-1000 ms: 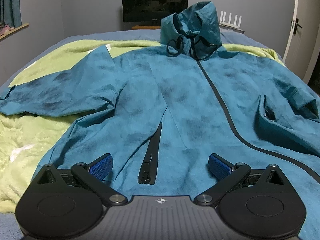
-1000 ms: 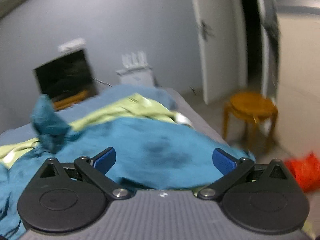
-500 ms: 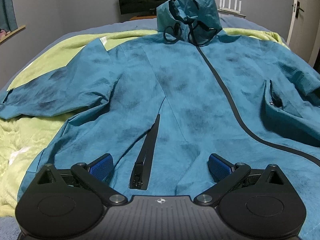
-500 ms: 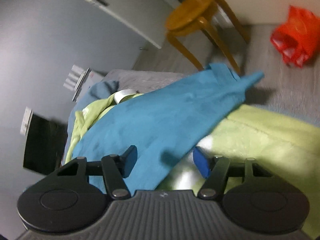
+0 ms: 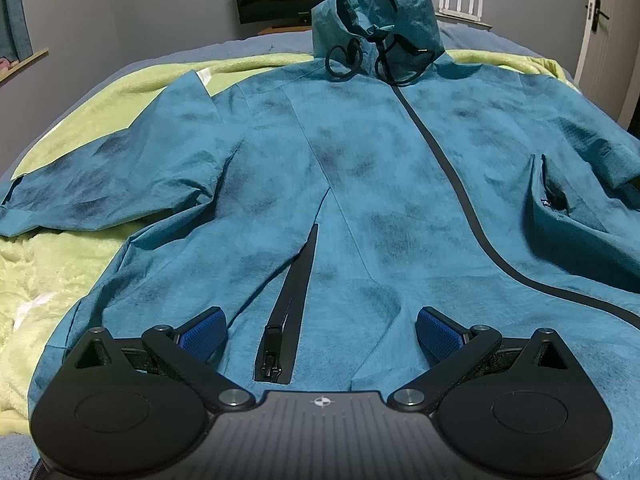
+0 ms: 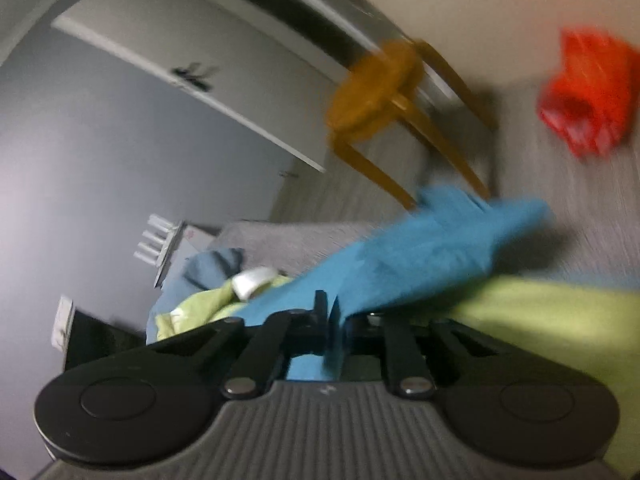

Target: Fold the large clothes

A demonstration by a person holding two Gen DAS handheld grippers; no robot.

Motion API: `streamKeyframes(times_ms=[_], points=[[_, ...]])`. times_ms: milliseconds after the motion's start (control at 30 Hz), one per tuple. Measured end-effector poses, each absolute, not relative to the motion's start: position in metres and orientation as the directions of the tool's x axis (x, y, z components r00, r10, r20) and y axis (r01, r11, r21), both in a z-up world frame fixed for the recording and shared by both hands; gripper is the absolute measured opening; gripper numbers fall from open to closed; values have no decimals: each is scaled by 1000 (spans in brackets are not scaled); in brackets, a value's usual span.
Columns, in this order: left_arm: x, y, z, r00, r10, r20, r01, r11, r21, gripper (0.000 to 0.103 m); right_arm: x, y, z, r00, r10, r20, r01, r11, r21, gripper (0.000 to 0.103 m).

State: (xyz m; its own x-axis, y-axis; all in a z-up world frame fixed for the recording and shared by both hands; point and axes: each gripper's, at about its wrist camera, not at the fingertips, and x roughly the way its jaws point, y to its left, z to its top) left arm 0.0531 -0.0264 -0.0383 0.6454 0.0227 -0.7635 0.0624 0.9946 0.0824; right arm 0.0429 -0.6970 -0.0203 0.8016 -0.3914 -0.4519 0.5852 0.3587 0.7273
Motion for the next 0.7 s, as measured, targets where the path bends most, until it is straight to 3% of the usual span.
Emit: streamKeyframes(times_ms=[100,200,300,367,533,700], points=[[54,-26,-40,643,14,-766,65,995,73,103,73,-660,40,855,-391,-341,517,592,618,6],[55,-24,-40,643,8,-766,68,995,67,103,101,-603,97,929,-299,-217,368,797,479,6],[53,-22,-40,645,1,-764,69,996,59,103,127,-524,141,984,-130,-118,160,943,291,5],[53,-21,-40,648,-5,-762,69,996,52,103,141,-467,157,995,-6,-101,24,984,177,5],[51,-17,-38,652,-19,-758,66,997,31,103,166,-338,147,950,250,-189,-250,968,21,5],[49,-12,-37,658,-36,-752,66,998,10,103,185,-247,76,822,368,-436,-380,923,62,8]])
